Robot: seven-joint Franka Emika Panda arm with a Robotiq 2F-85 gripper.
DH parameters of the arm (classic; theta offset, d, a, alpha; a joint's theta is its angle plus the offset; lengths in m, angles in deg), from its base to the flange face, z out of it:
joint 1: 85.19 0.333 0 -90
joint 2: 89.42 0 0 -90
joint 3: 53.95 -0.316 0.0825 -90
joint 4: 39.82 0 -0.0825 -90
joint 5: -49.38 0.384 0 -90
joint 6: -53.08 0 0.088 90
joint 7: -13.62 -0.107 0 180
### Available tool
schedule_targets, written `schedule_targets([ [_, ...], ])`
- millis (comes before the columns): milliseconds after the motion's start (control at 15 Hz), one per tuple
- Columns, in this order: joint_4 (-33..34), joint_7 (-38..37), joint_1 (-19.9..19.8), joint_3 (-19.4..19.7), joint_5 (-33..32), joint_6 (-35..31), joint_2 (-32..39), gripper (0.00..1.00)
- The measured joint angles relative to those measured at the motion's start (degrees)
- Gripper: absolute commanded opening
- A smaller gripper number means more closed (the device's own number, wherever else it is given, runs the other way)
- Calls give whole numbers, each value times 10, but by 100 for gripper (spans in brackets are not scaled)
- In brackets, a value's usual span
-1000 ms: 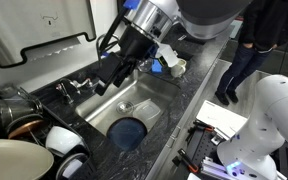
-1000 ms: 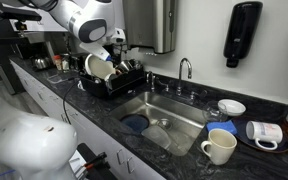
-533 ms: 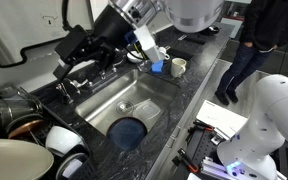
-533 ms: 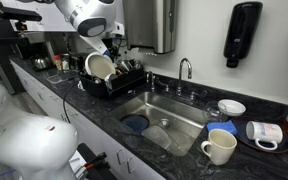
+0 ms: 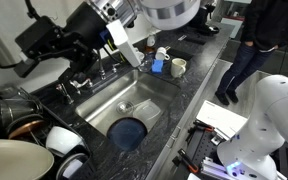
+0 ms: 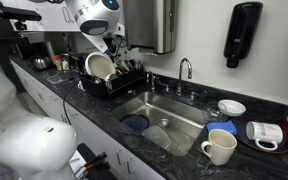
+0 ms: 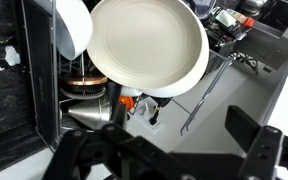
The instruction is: Remove the cream white plate from the dish rack and put it in the sink
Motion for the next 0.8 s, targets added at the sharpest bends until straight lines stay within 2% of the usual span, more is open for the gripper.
schedule_targets([
  [267,0,1,-5,-4,0,0,-3,100],
  [467,11,-3,-14,-25,-16,11,13,100],
  [600,31,-10,-18,-40,-43,29,38,100],
  [800,72,-27,-23,-58,-125,62,85,100],
])
